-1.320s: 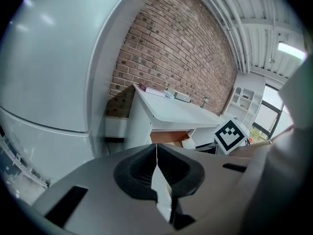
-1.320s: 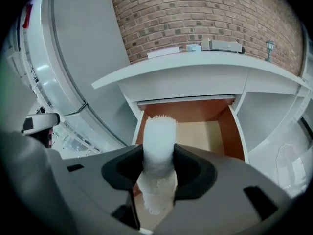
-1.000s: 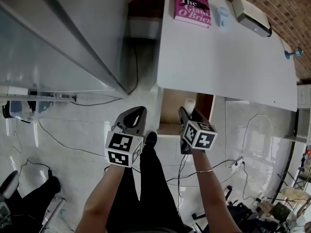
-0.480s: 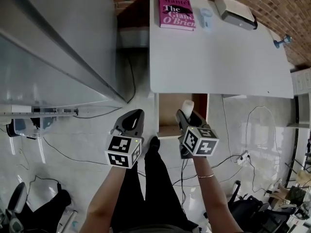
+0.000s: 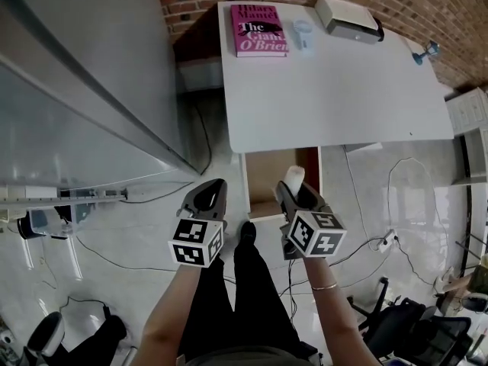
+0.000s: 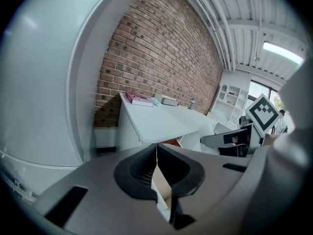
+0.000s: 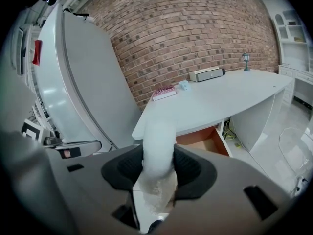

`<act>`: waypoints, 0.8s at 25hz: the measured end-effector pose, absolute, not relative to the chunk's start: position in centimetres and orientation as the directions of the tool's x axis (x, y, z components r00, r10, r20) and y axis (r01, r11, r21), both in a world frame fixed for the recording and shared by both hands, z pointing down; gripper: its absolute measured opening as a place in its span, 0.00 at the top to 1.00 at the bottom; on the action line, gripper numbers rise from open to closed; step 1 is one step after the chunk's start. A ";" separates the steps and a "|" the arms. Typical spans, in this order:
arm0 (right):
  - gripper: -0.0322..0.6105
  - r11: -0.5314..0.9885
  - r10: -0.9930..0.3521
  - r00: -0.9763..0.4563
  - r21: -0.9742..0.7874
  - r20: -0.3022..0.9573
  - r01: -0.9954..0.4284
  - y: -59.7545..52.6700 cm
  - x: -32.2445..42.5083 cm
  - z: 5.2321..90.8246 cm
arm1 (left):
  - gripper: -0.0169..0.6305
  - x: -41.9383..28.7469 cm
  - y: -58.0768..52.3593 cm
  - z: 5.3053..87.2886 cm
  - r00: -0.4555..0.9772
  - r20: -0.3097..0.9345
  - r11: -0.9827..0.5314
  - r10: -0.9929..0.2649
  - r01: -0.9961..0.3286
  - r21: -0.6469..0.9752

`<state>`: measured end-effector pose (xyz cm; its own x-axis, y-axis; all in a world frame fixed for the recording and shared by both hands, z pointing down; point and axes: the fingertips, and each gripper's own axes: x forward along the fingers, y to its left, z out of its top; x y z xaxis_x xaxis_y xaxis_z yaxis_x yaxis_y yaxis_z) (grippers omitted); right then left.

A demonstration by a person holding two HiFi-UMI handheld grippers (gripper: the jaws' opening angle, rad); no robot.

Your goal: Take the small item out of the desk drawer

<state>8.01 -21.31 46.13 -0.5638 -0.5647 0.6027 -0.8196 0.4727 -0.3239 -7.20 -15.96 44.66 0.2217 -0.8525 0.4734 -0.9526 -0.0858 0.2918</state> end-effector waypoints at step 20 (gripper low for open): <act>0.67 0.423 -0.664 -0.547 -0.347 0.510 -0.837 -18.3 9.9 39.9 | 0.94 -6.4 -16.2 41.5 0.279 0.444 -0.179 -0.851 -0.950 0.256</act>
<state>9.87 -18.31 39.87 -0.5467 -0.6642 0.5098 -0.8372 0.4229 -0.3468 -6.42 -16.16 41.52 0.2795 -0.8513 0.4440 -0.9502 -0.1787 0.2555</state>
